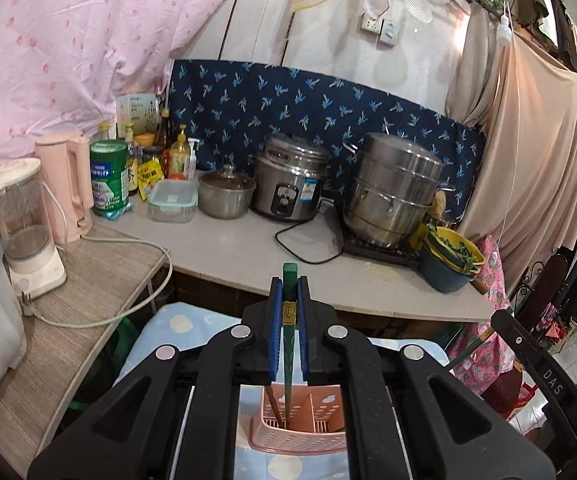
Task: Organize utensils
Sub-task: 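Lift both green chopsticks and drop them into the pink basket, opening both tools, then move both open tools back to the row of red chopsticks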
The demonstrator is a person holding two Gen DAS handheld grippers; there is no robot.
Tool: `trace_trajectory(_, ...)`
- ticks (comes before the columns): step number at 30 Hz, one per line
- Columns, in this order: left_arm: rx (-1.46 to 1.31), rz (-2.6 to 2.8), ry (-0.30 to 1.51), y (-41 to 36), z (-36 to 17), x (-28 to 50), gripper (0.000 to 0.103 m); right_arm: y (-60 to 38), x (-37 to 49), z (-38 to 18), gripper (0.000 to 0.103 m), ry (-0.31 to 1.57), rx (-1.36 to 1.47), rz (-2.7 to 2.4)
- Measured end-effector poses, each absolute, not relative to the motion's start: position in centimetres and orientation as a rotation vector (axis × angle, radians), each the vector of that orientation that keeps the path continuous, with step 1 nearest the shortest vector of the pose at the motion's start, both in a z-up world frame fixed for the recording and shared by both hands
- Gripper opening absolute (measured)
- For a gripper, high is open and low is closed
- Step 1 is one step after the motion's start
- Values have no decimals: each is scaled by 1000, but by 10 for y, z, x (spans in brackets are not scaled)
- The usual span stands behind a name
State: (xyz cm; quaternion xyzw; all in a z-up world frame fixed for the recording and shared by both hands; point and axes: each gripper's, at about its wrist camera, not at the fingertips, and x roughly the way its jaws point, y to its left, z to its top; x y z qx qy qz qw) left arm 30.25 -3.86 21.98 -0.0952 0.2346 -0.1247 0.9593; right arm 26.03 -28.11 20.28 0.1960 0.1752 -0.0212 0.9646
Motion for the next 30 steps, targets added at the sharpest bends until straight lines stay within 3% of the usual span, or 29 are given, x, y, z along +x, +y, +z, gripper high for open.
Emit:
trace_trajectory(11,-171,-237,551,-45,191,310,8,-277,271,173,10,422,363,-63)
trace_trajectory(13,-166,-233,555,-45,188,308,8,-278,267,174,24,416,364,-71)
trace_trajectory(15,-154,-224,559,-45,186,306,14,-277,262,175,37,403,364,-83)
trace_trajectory(16,-150,-223,558,-45,185,304,22,-277,259,177,39,399,361,-84)
trace_trajectory(17,-148,-218,557,-45,185,303,30,-276,257,177,39,398,357,-83)
trace_trajectory(19,-140,-210,549,-44,186,298,35,-275,253,180,39,395,352,-82)
trace_trajectory(30,-106,-218,557,-42,187,263,35,-262,207,186,39,402,336,-65)
